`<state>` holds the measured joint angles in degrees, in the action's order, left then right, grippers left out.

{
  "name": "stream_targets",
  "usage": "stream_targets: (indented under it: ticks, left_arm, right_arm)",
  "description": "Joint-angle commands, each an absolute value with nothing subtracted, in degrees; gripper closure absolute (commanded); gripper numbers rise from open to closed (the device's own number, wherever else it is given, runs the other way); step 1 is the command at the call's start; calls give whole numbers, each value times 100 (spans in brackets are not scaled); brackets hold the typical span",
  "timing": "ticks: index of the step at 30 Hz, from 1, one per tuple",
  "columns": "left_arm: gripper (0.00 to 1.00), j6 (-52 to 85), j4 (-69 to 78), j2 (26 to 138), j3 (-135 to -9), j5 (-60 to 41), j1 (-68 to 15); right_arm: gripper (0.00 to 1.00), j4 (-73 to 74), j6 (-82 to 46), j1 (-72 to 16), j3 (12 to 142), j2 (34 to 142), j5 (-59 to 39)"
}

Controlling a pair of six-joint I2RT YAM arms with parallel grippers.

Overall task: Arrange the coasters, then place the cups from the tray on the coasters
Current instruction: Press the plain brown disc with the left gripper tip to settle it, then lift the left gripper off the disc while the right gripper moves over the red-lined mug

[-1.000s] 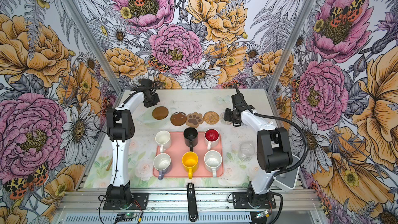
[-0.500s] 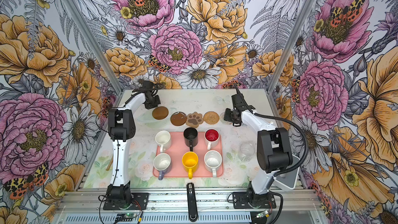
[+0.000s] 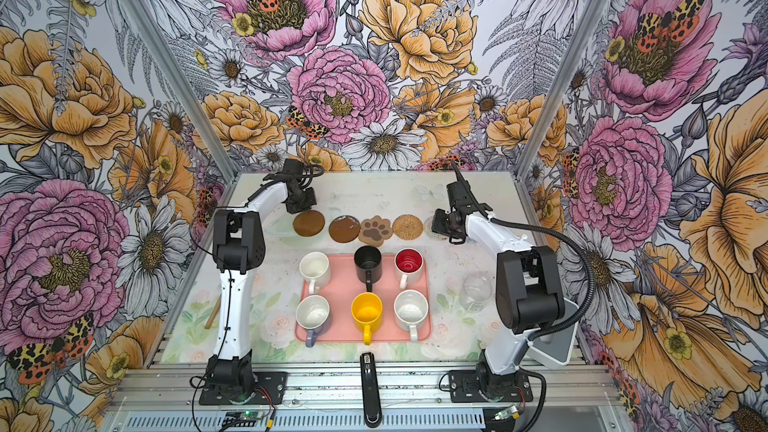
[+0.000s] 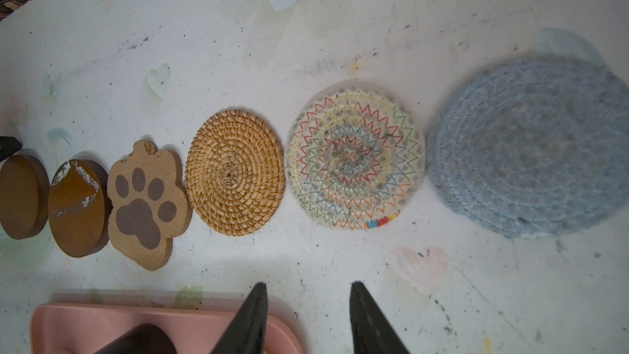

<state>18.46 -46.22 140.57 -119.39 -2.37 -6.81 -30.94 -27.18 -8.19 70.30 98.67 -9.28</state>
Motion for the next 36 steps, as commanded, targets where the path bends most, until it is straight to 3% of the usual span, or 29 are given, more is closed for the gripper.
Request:
stream_targets:
  ticks: [1,18,36]
  left_arm:
    - [100,1758,-4829,14006,-11670,-210,-746]
    - [100,1793,-4831,13604,-11613,-44,-785]
    - [100,1563,-4323,11444,-10917,335,-1332]
  right_arm:
    - [57,-3041,-2733,-790,6980,9695,-888]
    - [57,-3041,-2705,-791,7018,9630,-889]
    - [55,-3262,-2716,-1055,6747,8416,-707]
